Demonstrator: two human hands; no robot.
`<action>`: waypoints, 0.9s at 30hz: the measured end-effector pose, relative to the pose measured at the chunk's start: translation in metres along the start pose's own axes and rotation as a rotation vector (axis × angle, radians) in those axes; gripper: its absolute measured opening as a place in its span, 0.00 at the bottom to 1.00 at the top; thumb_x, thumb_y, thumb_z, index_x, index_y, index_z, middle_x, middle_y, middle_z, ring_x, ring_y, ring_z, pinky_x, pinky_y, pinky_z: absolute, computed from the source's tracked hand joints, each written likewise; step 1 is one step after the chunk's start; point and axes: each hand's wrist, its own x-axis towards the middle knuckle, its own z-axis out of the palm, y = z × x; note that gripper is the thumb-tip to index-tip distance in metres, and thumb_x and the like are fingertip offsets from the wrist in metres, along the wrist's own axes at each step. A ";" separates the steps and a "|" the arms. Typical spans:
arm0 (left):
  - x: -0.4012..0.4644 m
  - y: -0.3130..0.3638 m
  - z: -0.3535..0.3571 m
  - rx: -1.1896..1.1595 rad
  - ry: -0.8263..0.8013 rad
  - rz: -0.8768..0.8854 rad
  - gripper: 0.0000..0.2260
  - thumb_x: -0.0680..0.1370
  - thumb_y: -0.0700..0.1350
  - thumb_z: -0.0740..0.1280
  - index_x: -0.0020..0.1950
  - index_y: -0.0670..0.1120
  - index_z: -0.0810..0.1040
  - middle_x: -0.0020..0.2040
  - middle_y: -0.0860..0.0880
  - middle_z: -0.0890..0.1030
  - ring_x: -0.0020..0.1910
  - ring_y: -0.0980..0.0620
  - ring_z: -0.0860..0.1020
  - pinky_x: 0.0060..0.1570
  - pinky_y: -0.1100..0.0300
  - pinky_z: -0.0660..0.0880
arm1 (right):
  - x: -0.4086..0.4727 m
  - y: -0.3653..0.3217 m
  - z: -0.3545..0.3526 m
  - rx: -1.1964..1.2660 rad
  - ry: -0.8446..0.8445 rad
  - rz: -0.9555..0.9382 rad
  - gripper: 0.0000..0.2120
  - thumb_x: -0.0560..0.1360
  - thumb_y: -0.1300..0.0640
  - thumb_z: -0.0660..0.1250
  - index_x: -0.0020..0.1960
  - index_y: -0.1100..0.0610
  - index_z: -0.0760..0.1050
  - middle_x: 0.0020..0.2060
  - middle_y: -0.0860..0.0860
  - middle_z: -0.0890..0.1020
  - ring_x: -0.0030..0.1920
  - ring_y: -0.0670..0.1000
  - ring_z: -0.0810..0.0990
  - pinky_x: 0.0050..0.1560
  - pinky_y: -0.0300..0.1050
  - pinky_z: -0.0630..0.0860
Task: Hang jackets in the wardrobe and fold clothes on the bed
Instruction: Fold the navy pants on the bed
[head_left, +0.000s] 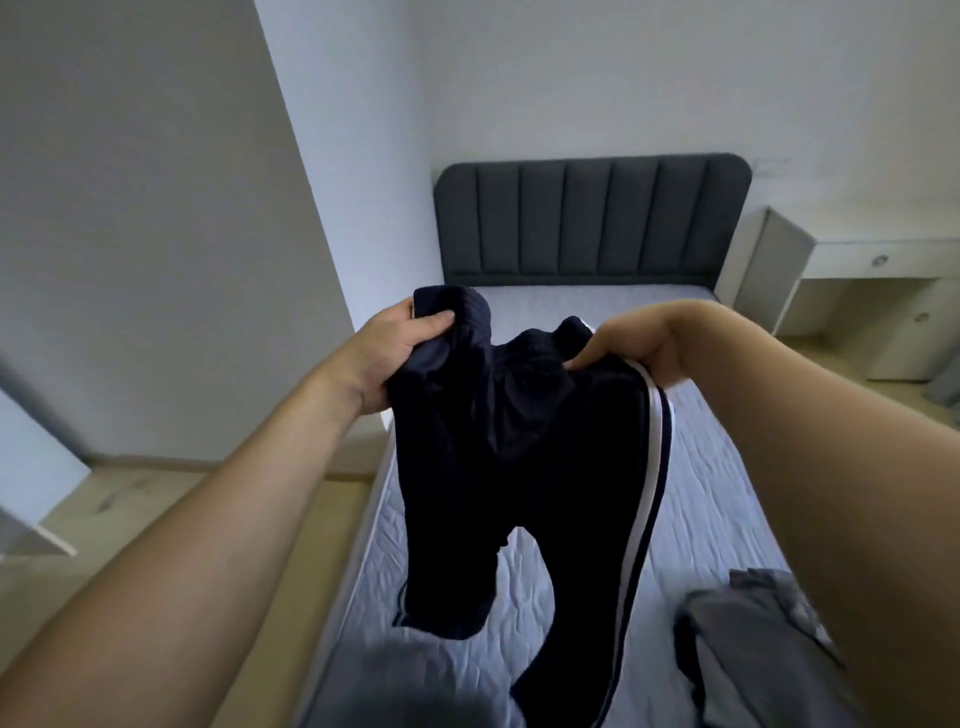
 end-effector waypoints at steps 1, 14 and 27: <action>0.007 0.005 -0.003 0.008 0.025 0.008 0.11 0.81 0.41 0.65 0.62 0.42 0.75 0.52 0.43 0.84 0.49 0.47 0.84 0.44 0.56 0.80 | 0.003 -0.009 -0.003 -0.001 0.011 -0.007 0.15 0.75 0.58 0.69 0.59 0.66 0.77 0.52 0.61 0.84 0.52 0.59 0.84 0.55 0.54 0.79; 0.185 -0.111 -0.152 1.386 0.327 -0.100 0.13 0.81 0.58 0.57 0.55 0.49 0.61 0.48 0.48 0.75 0.44 0.43 0.75 0.41 0.52 0.69 | 0.265 -0.034 -0.023 0.037 0.474 -0.046 0.20 0.77 0.60 0.68 0.65 0.67 0.71 0.60 0.63 0.78 0.60 0.62 0.78 0.63 0.58 0.74; 0.405 -0.505 -0.279 1.717 0.319 -0.360 0.28 0.82 0.55 0.50 0.80 0.52 0.43 0.80 0.44 0.42 0.78 0.41 0.39 0.71 0.36 0.34 | 0.689 0.159 0.042 -0.565 0.909 -0.326 0.28 0.79 0.49 0.58 0.76 0.54 0.58 0.75 0.54 0.61 0.74 0.57 0.59 0.74 0.61 0.51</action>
